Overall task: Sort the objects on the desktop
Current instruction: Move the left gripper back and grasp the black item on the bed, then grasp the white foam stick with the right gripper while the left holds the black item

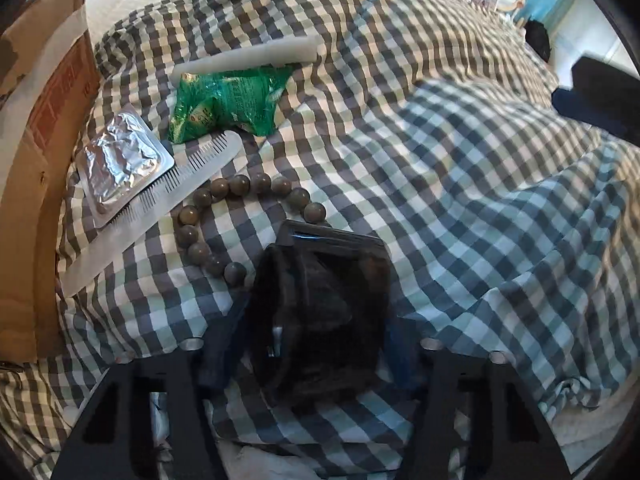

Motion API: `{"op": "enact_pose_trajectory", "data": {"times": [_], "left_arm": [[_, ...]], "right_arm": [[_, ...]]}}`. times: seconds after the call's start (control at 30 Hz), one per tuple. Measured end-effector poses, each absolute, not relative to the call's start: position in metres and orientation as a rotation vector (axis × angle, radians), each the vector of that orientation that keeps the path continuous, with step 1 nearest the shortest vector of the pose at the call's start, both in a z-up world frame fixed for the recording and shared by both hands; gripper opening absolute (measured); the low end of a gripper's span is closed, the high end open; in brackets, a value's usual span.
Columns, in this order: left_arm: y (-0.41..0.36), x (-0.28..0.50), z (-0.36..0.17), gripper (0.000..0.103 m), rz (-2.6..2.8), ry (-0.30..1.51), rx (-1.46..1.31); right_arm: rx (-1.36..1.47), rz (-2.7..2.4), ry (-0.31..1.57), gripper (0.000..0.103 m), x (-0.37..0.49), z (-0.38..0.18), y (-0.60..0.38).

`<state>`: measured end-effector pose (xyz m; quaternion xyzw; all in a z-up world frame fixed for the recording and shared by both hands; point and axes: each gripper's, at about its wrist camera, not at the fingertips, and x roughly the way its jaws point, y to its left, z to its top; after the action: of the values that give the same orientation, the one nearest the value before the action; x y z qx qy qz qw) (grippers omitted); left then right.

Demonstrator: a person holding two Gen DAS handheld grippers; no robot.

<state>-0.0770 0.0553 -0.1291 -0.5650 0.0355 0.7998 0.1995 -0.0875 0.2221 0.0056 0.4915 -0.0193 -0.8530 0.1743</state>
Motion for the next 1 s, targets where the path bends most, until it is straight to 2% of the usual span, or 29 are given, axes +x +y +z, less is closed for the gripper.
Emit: {"op": "enact_pose_trajectory", "data": {"times": [0.13, 0.27, 0.4, 0.57, 0.6, 0.63, 0.67, 0.73, 1.0], "left_arm": [[0.041, -0.064, -0.111, 0.059, 2.307, 0.026, -1.469], [0.013, -0.048, -0.074, 0.060, 2.495, -0.098, -1.268], [-0.005, -0.042, -0.039, 0.060, 2.670, -0.141, -1.084], [-0.008, -0.055, -0.031, 0.060, 2.779, -0.192, -1.071], [-0.005, -0.060, -0.035, 0.060, 2.779, -0.214, -1.086], [-0.003, -0.065, -0.040, 0.060, 2.784, -0.246, -1.101], [-0.001, -0.069, -0.044, 0.060, 2.796, -0.261, -1.113], [0.003, -0.077, -0.053, 0.060, 2.808, -0.280, -1.137], [0.017, -0.117, -0.087, 0.060, 2.830, -0.271, -1.222]], "right_arm": [[1.398, -2.423, -0.018, 0.074, -0.084, 0.003, 0.215], [1.370, -2.447, 0.046, 0.074, -0.083, 0.002, 0.206], [1.282, -2.478, 0.151, 0.074, -0.088, 0.009, 0.195], [1.119, -2.461, 0.347, 0.074, -0.112, 0.015, 0.174], [1.093, -2.437, 0.379, 0.073, -0.120, 0.014, 0.169], [1.087, -2.413, 0.394, 0.067, -0.126, 0.011, 0.165], [1.085, -2.393, 0.410, 0.054, -0.132, 0.008, 0.162], [1.118, -2.339, 0.439, 0.046, -0.150, -0.004, 0.156], [1.166, -2.267, 0.512, 0.046, -0.211, -0.049, 0.140]]}}
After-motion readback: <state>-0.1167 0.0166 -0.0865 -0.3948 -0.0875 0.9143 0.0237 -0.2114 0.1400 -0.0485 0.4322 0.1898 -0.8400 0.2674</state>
